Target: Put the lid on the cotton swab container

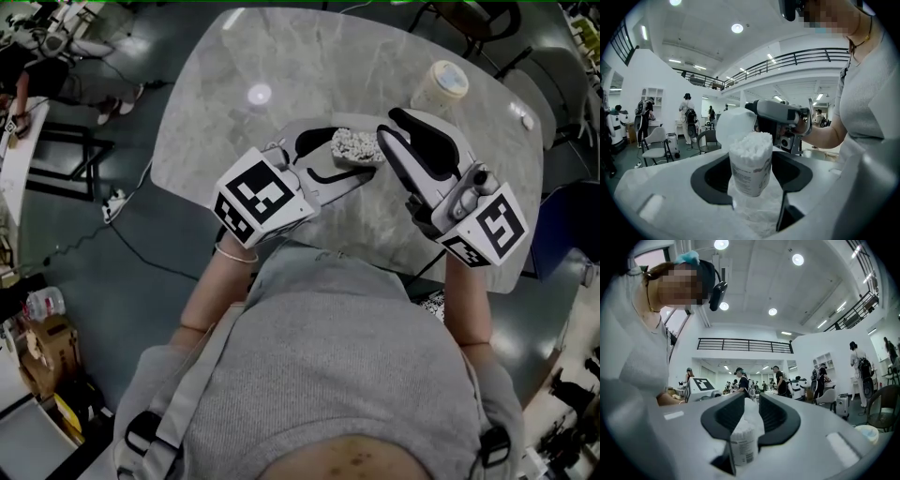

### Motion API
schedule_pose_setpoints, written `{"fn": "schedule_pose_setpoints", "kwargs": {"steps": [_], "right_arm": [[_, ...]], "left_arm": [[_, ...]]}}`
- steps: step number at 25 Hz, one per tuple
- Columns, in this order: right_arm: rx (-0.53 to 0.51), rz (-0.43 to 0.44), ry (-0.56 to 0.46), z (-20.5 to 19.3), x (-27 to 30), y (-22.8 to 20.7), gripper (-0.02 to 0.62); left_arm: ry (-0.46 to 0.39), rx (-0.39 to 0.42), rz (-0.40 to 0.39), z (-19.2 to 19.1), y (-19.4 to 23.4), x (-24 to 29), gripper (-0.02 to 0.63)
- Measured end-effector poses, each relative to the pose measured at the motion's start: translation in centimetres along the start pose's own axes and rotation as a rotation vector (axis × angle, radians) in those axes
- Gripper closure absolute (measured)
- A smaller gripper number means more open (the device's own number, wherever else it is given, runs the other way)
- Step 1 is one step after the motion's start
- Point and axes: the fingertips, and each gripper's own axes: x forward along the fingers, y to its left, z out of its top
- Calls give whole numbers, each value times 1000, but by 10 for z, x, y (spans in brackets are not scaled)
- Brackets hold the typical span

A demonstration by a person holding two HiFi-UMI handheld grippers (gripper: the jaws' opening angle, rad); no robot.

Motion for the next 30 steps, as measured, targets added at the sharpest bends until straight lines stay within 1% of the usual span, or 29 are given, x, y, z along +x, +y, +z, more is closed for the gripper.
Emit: {"fn": "schedule_pose_setpoints", "kwargs": {"steps": [5,11,19,26,30], "right_arm": [[-18,1,2,-3,-12,0,514],[-44,19,6,-8,-12,0,514],[-62,37,10,-7,-27,6,514],[-75,36,11,-9,-31,10,518],[-103,36,23,-10,-32,12,526]], "left_arm": [[0,-13,0,-3,-3,9,337],[-10,-21,16,-4,3,13,337],[-9,-25,28,-1,-9,18,339],[-13,-24,43,1,-10,18,339],[-20,-27,49,2,-9,18,339]]}}
